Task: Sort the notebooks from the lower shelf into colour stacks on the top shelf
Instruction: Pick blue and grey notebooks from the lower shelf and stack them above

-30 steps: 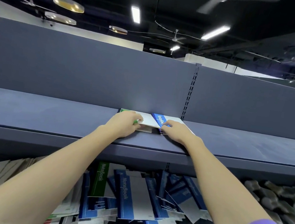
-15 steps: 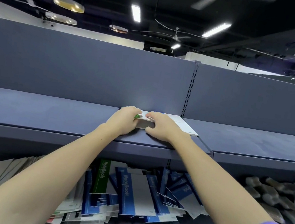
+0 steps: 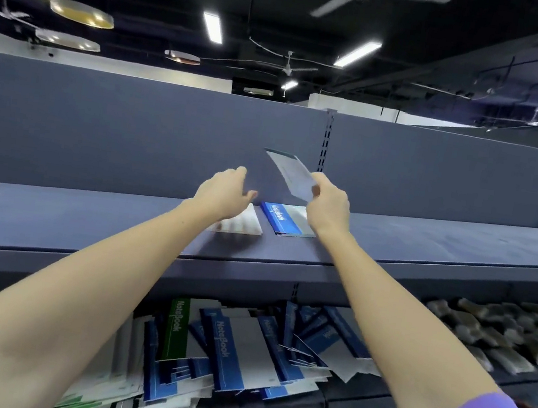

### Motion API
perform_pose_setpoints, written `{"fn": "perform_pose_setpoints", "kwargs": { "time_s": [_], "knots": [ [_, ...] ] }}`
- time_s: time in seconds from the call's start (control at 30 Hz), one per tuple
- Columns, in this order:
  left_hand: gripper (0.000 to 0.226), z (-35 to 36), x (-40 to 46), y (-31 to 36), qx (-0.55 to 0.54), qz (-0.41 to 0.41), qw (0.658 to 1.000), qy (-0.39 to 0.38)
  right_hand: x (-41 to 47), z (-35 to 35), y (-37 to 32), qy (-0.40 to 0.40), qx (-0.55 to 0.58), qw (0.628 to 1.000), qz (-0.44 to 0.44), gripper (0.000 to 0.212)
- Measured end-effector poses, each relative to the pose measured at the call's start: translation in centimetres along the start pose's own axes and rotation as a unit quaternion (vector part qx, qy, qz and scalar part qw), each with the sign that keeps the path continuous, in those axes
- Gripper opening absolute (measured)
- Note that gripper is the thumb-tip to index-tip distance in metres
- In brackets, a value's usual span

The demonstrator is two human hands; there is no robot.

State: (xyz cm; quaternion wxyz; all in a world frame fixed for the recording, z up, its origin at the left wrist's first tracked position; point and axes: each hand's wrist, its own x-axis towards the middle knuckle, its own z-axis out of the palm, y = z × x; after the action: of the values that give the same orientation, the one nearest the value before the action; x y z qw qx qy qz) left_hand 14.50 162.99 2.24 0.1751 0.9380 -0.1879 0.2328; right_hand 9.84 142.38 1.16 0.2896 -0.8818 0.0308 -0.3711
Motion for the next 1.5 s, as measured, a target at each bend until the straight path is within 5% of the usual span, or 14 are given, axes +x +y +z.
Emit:
{"fn": "perform_pose_setpoints", "kwargs": {
  "time_s": [0.4,0.67,0.77,0.97,1.5],
  "knots": [
    [0.036,6.1,1.8,11.2,0.007,0.089,0.989,-0.115,1.6,-8.5,12.2,-0.098,-0.234,0.967,-0.012,0.071],
    [0.034,9.8,2.5,14.6,0.000,0.042,0.990,-0.131,3.4,-9.4,15.9,-0.285,-0.157,0.944,0.047,0.037],
    [0.034,10.8,2.6,15.2,0.009,0.026,0.990,-0.136,3.9,-8.9,16.4,-0.283,-0.129,0.950,0.039,0.019],
    [0.033,11.6,2.2,16.4,0.029,0.020,0.994,-0.101,4.6,-7.7,17.6,-0.307,-0.166,0.936,-0.036,0.032],
    [0.027,12.7,2.1,16.0,0.005,-0.004,0.998,-0.058,6.7,-5.6,18.4,-0.313,-0.145,0.937,-0.055,0.031]
  ]
}}
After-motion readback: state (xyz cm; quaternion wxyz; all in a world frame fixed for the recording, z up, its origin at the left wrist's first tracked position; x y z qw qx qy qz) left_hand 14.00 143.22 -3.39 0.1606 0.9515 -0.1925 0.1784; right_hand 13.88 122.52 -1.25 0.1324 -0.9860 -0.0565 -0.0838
